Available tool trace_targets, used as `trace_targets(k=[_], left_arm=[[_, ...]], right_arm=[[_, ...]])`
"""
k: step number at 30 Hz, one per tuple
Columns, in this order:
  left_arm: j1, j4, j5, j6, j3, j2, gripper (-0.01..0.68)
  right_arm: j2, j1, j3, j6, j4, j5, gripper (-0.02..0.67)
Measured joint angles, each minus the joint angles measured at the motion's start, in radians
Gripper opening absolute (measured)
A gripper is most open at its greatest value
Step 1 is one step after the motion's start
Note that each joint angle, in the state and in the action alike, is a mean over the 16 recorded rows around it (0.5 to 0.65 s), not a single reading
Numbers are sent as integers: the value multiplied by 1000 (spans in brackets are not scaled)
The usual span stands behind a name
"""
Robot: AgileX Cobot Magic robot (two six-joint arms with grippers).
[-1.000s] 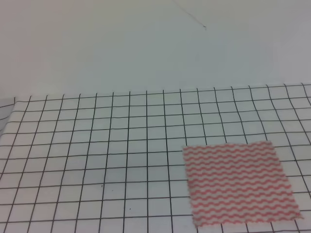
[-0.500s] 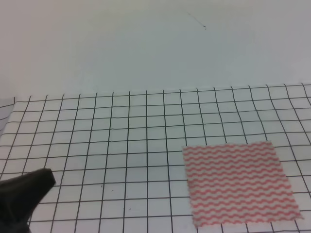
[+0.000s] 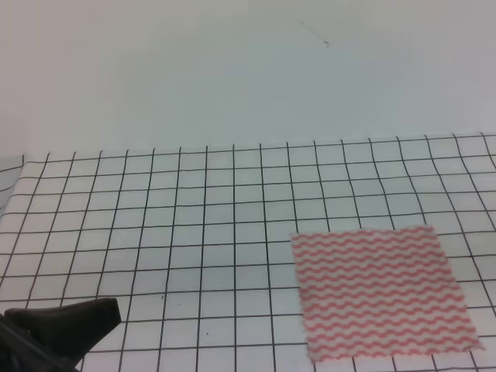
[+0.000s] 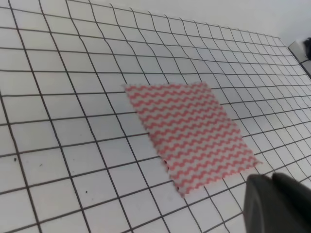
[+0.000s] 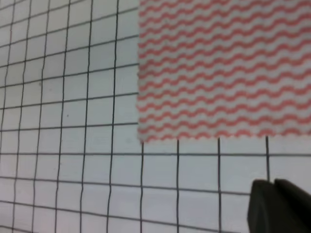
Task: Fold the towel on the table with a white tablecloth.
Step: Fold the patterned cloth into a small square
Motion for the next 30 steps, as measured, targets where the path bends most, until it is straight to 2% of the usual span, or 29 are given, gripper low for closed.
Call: trace_targets(k=[16, 24, 30], left_arm=[[0, -1, 0, 56, 0, 4, 0], [0, 1, 5, 79, 0, 4, 0], [-1, 1, 14, 93, 0, 5, 0]], right_arm=[[167, 0, 0, -118, -52, 31, 30], [242, 12, -18, -333, -81, 19, 96], [284, 80, -64, -419, -206, 0, 136]])
